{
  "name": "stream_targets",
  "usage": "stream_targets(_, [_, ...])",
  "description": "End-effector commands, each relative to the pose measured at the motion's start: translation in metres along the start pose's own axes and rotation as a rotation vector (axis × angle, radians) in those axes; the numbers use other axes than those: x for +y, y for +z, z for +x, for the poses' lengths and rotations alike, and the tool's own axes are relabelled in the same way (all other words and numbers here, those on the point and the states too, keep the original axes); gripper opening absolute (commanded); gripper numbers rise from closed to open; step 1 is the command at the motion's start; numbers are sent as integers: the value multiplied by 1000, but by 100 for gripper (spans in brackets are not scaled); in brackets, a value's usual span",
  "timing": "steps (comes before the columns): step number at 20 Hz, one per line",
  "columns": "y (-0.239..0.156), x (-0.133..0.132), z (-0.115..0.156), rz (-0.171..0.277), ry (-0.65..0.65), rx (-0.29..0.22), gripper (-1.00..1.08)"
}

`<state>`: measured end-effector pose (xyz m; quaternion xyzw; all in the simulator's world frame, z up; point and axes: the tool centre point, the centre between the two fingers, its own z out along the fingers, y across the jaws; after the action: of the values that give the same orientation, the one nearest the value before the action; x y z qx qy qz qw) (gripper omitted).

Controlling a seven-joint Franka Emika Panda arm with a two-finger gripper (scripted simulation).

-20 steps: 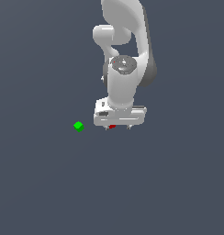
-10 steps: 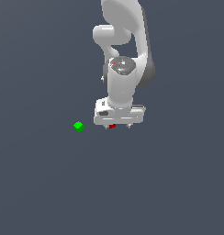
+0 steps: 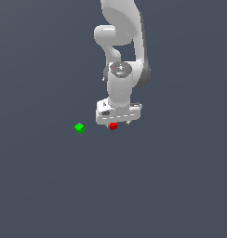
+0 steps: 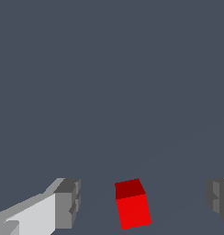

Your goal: Stack the red cube on top of the green cube.

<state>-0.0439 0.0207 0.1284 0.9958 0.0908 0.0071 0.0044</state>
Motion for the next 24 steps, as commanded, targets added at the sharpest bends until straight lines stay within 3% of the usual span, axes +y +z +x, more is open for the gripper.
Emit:
stream_targets(1, [12, 0, -17, 2, -40, -3, 100])
stream_targets(12, [50, 6, -69, 10, -170, -11, 100])
stream_targets(24, [62, 8, -76, 11, -187, -13, 100])
